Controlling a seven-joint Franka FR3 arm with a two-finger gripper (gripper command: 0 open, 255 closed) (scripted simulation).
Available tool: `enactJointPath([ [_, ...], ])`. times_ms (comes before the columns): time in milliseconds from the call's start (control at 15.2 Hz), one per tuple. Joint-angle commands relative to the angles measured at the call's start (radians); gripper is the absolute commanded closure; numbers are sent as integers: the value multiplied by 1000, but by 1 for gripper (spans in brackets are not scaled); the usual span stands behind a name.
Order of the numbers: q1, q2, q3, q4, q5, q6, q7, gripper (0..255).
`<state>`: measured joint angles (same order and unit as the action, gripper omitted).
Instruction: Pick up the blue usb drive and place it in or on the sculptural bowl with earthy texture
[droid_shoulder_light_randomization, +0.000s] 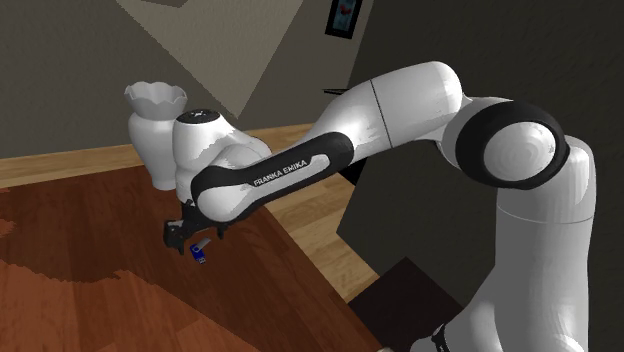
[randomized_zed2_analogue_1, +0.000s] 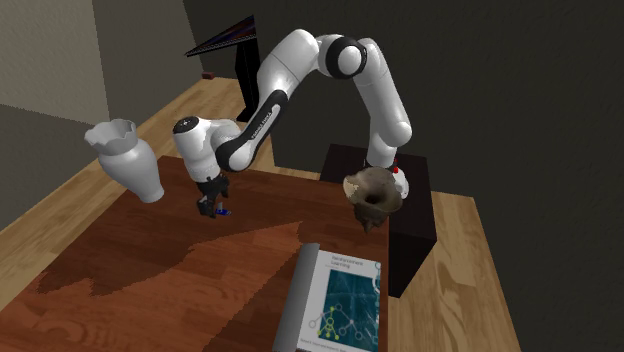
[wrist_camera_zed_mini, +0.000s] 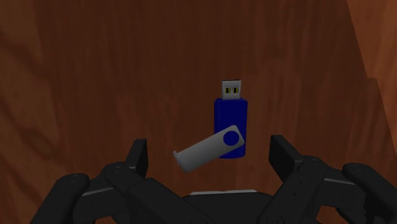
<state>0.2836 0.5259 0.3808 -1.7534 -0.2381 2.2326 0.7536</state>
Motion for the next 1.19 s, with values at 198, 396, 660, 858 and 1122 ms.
enactJointPath([
  [198, 1, 3, -1, 0, -1, 3, 1, 0],
  [396, 1, 3, -1, 0, -1, 3, 1, 255],
  [660, 2, 4, -1, 2, -2, 2, 1, 255],
  [858, 1, 5, -1, 2, -2, 4, 1, 255],
  [1122, -2, -13, 4, 5, 6, -17, -4, 255],
])
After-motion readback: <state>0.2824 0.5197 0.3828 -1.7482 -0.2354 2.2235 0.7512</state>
